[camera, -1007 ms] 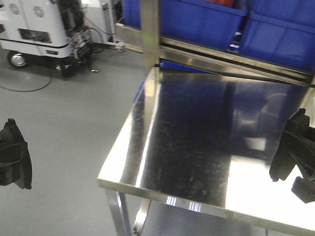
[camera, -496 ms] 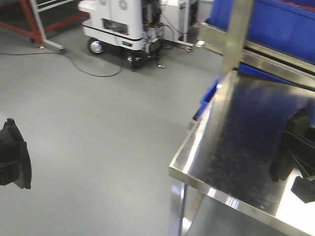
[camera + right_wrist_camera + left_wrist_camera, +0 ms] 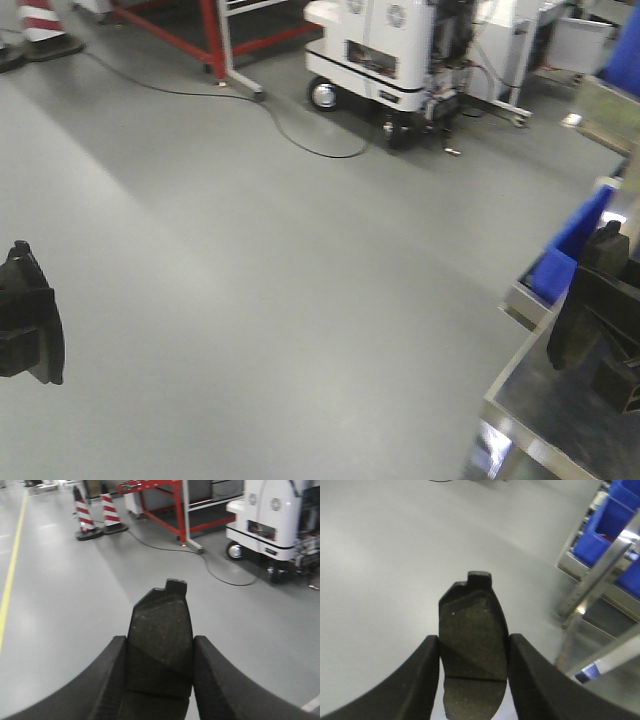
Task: Move and align brake pads A on conveyor
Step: 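Back the base away from the table and turn, then drive the base along the yellow floor line past the cones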
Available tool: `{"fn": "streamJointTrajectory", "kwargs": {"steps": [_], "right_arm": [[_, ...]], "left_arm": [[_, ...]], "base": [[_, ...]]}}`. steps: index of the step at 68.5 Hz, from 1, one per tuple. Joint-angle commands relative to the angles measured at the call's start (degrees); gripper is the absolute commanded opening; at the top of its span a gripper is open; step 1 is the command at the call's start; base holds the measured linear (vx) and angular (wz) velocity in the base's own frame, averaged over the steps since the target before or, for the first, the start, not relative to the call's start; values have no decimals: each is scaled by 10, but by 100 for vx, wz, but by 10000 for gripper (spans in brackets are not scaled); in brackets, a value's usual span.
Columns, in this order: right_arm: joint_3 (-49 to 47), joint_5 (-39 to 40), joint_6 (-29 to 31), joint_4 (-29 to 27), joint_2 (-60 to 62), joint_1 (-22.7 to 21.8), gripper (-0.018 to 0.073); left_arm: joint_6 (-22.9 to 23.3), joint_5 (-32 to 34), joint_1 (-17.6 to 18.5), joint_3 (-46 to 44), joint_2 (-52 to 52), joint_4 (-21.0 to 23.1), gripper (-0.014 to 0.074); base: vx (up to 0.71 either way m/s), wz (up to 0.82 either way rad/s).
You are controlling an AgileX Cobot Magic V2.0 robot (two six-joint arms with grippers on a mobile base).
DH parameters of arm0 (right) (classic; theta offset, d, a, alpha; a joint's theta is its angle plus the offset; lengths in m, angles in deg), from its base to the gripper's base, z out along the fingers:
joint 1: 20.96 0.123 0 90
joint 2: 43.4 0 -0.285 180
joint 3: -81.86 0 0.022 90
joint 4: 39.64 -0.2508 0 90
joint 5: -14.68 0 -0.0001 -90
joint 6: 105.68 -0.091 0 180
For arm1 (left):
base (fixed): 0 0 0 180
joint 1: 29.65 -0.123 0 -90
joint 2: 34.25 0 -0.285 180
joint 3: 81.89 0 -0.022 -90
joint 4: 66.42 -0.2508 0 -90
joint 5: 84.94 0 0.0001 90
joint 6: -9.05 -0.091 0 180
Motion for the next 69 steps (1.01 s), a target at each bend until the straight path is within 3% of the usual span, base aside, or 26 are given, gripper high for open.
{"fn": "streamJointTrajectory", "kwargs": {"steps": [1, 69], "right_arm": [[-18, 56, 3, 8, 1, -2, 24], [-18, 56, 3, 8, 1, -2, 24]], "left_arm": [[5, 45, 2, -16, 2, -8, 56], [5, 45, 2, -16, 2, -8, 56]], "base": [[14, 55], [13, 52]]}}
